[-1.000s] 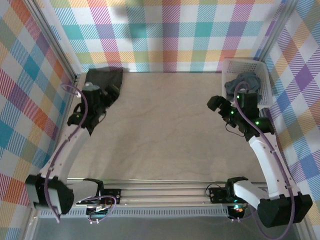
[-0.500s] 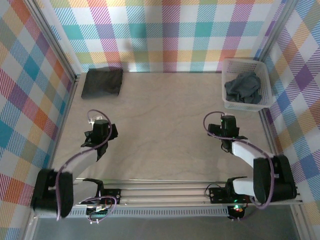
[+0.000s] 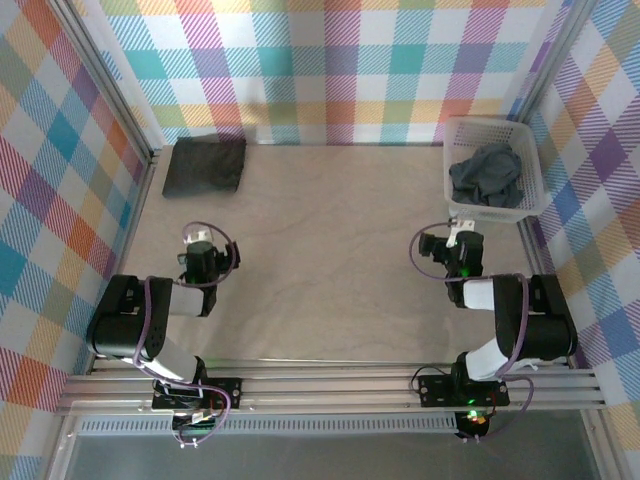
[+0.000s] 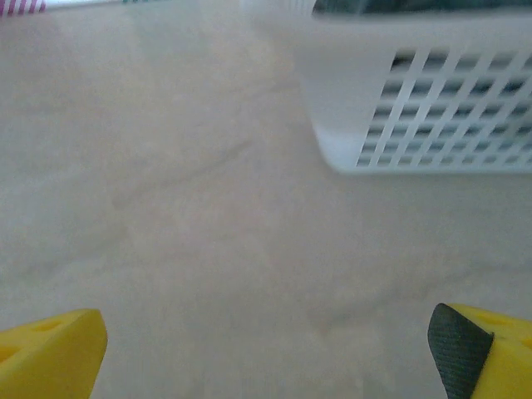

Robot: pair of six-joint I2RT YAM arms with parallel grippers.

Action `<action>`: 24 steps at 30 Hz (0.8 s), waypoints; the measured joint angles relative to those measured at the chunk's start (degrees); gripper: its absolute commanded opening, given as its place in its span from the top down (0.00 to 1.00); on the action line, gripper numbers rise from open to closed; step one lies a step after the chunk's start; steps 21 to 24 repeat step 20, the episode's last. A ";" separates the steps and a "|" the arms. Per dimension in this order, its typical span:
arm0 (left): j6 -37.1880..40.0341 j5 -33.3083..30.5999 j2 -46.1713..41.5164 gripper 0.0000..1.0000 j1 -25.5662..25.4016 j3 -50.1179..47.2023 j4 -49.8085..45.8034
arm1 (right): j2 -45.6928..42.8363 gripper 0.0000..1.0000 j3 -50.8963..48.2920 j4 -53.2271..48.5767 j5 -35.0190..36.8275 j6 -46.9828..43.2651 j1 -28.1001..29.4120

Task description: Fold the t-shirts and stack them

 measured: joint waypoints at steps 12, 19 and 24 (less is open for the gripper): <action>1.51 -0.07 1.16 0.00 -0.79 3.61 2.64 | 1.01 0.00 0.22 3.21 -0.17 -0.13 0.02; 1.53 -0.17 1.16 0.00 -0.85 3.61 2.67 | 1.01 0.00 0.87 3.10 -2.75 -1.22 0.00; 1.51 -0.17 1.16 0.00 -0.87 3.61 2.64 | 1.01 0.00 1.03 3.17 -3.15 -1.31 0.00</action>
